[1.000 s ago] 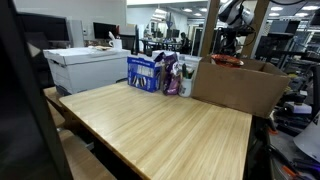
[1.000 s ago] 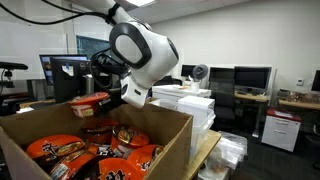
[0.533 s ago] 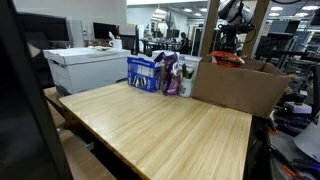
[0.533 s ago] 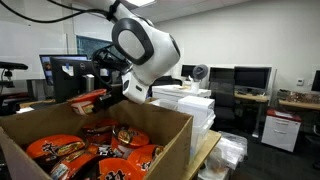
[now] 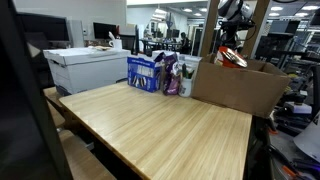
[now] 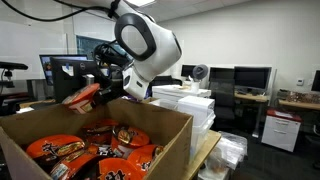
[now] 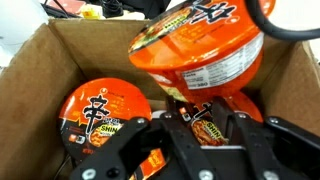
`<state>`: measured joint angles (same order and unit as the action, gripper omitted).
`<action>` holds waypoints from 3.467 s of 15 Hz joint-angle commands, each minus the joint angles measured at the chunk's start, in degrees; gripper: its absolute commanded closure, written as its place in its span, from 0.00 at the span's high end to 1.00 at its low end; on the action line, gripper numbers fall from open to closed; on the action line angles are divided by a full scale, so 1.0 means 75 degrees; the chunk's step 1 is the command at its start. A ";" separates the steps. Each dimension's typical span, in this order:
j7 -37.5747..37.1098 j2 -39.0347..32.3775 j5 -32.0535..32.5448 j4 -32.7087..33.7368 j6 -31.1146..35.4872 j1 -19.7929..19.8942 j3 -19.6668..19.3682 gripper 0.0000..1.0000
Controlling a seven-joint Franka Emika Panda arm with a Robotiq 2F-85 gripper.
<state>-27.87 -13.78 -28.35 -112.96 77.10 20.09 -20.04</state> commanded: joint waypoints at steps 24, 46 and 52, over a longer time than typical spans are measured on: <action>-0.0643 -0.1223 0.0635 0.0347 -0.1460 -0.0080 -0.0094 0.41; -0.0760 -0.1560 0.0692 0.0576 -0.2371 -0.0409 -0.0055 0.03; -0.0778 -0.1689 0.0701 0.0883 -0.2675 -0.0562 0.0002 0.01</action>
<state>-32.16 -25.60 -22.77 -108.02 60.20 16.63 -20.22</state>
